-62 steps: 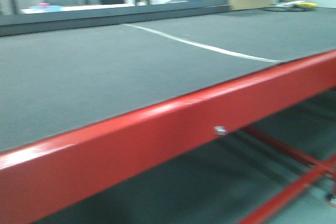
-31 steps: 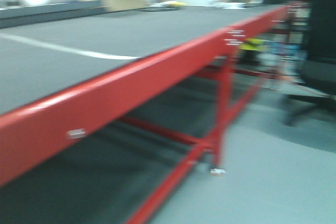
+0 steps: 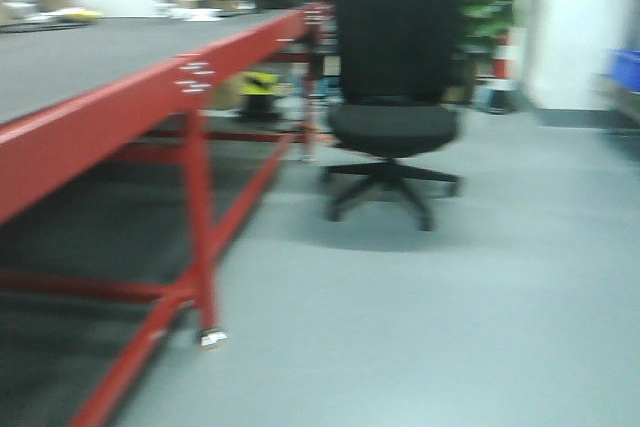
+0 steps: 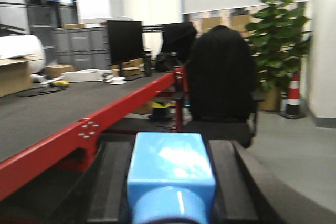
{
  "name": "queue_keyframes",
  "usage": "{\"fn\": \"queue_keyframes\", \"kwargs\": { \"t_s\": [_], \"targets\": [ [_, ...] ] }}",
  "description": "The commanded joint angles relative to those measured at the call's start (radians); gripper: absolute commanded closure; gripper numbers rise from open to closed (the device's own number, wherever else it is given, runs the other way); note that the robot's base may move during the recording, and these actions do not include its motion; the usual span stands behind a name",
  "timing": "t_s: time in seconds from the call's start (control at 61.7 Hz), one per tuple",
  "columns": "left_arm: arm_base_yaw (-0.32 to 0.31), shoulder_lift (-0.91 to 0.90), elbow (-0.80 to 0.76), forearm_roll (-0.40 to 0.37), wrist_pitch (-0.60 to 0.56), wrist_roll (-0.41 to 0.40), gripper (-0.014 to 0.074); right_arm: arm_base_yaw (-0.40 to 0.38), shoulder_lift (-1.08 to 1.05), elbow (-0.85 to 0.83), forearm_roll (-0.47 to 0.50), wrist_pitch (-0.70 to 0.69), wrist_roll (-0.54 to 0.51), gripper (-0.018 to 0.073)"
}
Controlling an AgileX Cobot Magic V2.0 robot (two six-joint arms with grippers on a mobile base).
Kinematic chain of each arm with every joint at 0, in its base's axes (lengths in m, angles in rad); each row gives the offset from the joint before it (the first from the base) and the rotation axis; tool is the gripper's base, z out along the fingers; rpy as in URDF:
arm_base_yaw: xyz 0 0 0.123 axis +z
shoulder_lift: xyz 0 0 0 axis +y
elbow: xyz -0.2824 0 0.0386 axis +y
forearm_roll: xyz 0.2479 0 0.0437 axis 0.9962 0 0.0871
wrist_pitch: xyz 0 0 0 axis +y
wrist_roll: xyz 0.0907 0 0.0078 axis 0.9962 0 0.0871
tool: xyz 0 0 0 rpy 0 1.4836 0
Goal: Grab block from conveyor and place in blue bin
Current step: 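Turn and drive the base toward the shelf of blue bins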
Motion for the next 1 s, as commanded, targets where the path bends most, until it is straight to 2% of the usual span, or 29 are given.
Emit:
{"fn": "queue_keyframes", "kwargs": {
  "t_s": [0.0, 0.988],
  "targets": [
    [-0.004, -0.002, 0.001, 0.002, -0.018, 0.003, 0.0707, 0.0, -0.005, -0.001, 0.002, -0.023, -0.003, 0.0721],
    [-0.004, -0.002, 0.001, 0.002, -0.018, 0.003, 0.0707, 0.0, -0.005, -0.001, 0.002, -0.023, -0.003, 0.0721]
  ]
}}
